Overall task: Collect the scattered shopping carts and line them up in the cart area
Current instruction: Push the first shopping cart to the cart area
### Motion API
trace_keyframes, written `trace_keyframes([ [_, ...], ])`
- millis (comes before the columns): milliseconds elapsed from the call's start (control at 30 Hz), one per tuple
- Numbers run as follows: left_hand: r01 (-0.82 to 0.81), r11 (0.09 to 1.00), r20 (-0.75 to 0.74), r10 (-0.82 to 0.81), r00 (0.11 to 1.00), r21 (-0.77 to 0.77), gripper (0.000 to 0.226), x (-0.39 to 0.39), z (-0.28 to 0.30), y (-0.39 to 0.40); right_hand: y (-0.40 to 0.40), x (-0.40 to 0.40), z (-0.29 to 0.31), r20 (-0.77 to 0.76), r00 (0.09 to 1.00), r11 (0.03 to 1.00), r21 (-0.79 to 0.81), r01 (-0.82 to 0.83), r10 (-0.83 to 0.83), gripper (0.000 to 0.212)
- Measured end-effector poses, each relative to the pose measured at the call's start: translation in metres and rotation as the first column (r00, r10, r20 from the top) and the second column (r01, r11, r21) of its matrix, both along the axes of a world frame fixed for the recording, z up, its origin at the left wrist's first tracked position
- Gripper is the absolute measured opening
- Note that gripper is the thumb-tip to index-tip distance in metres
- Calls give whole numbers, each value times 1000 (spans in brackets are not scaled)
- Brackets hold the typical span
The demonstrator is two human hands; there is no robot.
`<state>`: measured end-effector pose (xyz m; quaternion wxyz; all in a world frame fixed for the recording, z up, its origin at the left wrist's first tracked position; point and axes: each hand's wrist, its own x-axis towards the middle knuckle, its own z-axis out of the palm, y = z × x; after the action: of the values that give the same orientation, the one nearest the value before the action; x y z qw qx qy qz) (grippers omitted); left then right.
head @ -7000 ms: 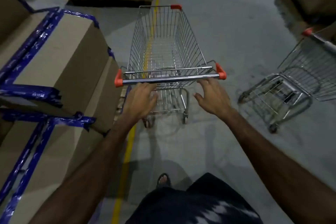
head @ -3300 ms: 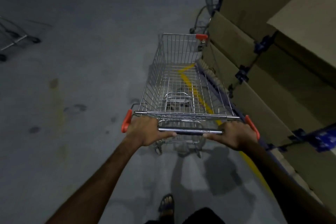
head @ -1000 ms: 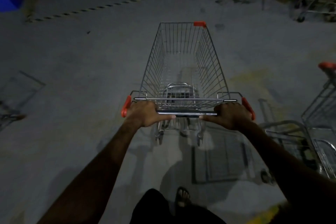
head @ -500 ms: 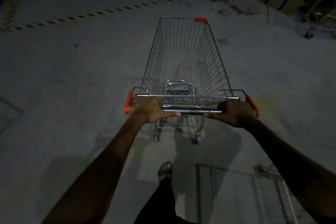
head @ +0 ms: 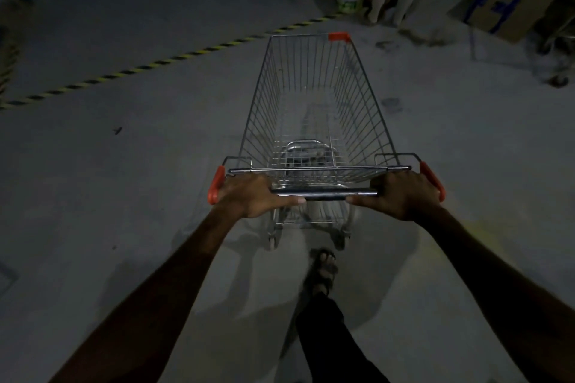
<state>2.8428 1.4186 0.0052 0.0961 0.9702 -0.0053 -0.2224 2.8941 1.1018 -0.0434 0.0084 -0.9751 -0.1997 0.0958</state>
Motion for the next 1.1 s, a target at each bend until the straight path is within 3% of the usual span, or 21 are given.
trace_keyframes([
  [267,-49,995,-10,50,999,84,87,204,24,10,23,216,7,-32,999,999,21,-34,35,89],
  [633,-117,992,12,116,993,44,95,478,17,50,61,497,11,-15,999,999,2,-51,51,99],
  [833,-121,990,52,118,992,71,100,641,0,86,91,658,9,-41,999,999,34,-26,27,82],
  [1100,-112,990,13,111,994,88,100,838,6,128,133,850,15,-109,994,999,25,21,-19,93],
])
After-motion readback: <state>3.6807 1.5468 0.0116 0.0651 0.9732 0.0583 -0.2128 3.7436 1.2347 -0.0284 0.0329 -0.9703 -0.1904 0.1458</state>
